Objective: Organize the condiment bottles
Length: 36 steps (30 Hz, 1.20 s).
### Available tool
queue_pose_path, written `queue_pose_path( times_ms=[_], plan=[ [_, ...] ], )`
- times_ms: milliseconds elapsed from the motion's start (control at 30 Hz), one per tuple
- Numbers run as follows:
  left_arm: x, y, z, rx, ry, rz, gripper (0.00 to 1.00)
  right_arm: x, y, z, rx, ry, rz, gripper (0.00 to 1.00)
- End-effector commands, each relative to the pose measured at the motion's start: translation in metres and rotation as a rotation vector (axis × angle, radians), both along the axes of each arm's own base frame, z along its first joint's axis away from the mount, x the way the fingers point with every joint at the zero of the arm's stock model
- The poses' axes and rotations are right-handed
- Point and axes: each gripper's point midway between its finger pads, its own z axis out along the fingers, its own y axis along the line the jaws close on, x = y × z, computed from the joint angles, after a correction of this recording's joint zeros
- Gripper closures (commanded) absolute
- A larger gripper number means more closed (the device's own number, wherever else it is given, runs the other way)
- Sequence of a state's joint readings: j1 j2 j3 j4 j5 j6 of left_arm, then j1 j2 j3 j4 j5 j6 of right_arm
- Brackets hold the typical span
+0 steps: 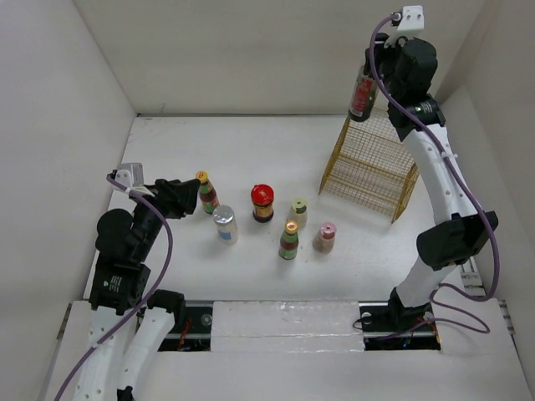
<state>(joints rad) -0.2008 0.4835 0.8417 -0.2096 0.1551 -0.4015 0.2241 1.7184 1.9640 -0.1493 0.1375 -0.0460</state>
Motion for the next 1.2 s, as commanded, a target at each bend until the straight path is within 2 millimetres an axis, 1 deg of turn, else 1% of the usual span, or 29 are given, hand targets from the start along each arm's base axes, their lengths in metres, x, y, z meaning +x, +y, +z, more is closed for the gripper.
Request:
queue_pose_path(
  times_ms=[0,33,67,100,133,167,200,233,267,300,333,367,500,533,600,633,667,733,767,833,867,900,967,1000,1033,1067,1100,1133,1167],
  plan=[
    [0.004,-0.002,0.009,-0.010,-0.034,-0.008,0.45,-0.022,-0.013,0.083,0.030,-0.242,-0.007,0.92],
    [0.004,-0.002,0.009,-0.010,-0.034,-0.008,0.45,-0.021,-0.018,0.083,0.026,-0.243,-0.010,0.92],
    [0.004,-0.002,0.009,-0.010,-0.034,-0.008,0.45,-0.015,-0.023,0.078,0.023,-0.233,-0.022,0.92],
    [0.004,-0.002,0.009,-0.010,-0.034,-0.008,0.45,-0.015,-0.023,0.078,0.023,-0.233,-0.022,0.92],
    [0.004,-0.002,0.009,-0.010,-0.034,-0.008,0.45,-0.011,-0.023,0.072,0.021,-0.222,-0.022,0.92],
    [0.004,-0.002,0.009,-0.010,-0.034,-0.008,0.45,-0.010,-0.028,0.072,0.020,-0.222,-0.032,0.92],
    [0.004,-0.002,0.009,-0.010,-0.034,-0.008,0.45,-0.004,-0.033,0.066,0.017,-0.217,-0.043,0.91],
    [0.004,-0.002,0.009,-0.010,-0.034,-0.008,0.45,-0.005,-0.033,0.069,0.019,-0.225,-0.043,0.91],
    [0.004,-0.002,0.009,-0.010,-0.034,-0.008,0.45,-0.002,-0.033,0.062,0.016,-0.211,-0.043,0.91],
    [0.006,-0.002,0.007,-0.008,-0.025,-0.008,0.45,-0.001,-0.032,0.060,0.016,-0.210,-0.043,0.91],
    [0.006,-0.002,0.007,-0.008,-0.025,-0.008,0.45,0.004,-0.032,0.048,0.013,-0.194,-0.043,0.91],
    [0.006,-0.002,0.007,-0.008,-0.025,-0.008,0.45,0.002,-0.032,0.047,0.014,-0.198,-0.043,0.91],
    [0.006,-0.002,0.007,-0.008,-0.025,-0.008,0.45,0.006,-0.038,0.022,0.033,-0.176,-0.060,0.91],
    [0.006,-0.002,0.007,-0.008,-0.025,-0.008,0.45,0.004,-0.038,0.021,0.034,-0.183,-0.060,0.91],
    [0.006,-0.002,0.009,-0.010,-0.034,-0.008,0.45,0.008,-0.039,-0.003,0.040,-0.146,-0.069,0.91],
    [0.006,-0.002,0.009,-0.010,-0.034,-0.008,0.45,0.007,-0.038,-0.003,0.055,-0.162,-0.067,0.91],
    [0.006,-0.002,0.007,-0.008,-0.025,-0.008,0.45,0.011,-0.040,-0.025,0.060,-0.126,-0.079,0.91],
    [0.006,-0.002,0.007,-0.008,-0.025,-0.008,0.45,0.010,-0.035,-0.033,0.060,-0.122,-0.070,0.91],
    [0.006,-0.002,0.007,-0.008,-0.025,-0.008,0.45,0.011,-0.034,-0.045,0.066,-0.099,-0.069,0.91],
    [0.006,-0.002,0.007,-0.008,-0.025,-0.008,0.45,0.015,-0.033,-0.057,0.072,-0.080,-0.068,0.91],
    [0.006,-0.002,0.007,-0.008,-0.025,-0.008,0.45,0.016,-0.038,-0.062,0.083,-0.070,-0.076,0.91],
    [0.006,-0.002,0.007,-0.008,-0.025,-0.008,0.45,0.019,-0.037,-0.077,0.079,-0.047,-0.077,0.91],
    [0.006,-0.002,0.009,-0.010,-0.034,-0.008,0.45,0.020,-0.037,-0.089,0.087,-0.033,-0.076,0.89],
    [0.006,-0.002,0.009,-0.010,-0.034,-0.008,0.45,0.020,-0.041,-0.092,0.100,-0.037,-0.083,0.86],
    [0.006,-0.002,0.009,-0.010,-0.034,-0.008,0.45,0.021,-0.046,-0.106,0.111,-0.009,-0.094,0.84],
    [0.006,-0.002,0.009,-0.010,-0.034,-0.008,0.45,0.021,-0.043,-0.112,0.107,0.003,-0.073,0.82],
    [0.006,-0.002,0.009,-0.010,-0.034,-0.008,0.45,0.021,-0.047,-0.114,0.122,0.003,-0.081,0.79],
    [0.005,-0.004,0.009,-0.010,-0.034,-0.017,0.45,0.021,-0.045,-0.119,0.120,0.012,-0.069,0.74],
    [0.006,-0.004,0.005,-0.008,-0.025,-0.017,0.45,0.021,-0.045,-0.127,0.118,0.027,-0.070,0.71]
  ],
)
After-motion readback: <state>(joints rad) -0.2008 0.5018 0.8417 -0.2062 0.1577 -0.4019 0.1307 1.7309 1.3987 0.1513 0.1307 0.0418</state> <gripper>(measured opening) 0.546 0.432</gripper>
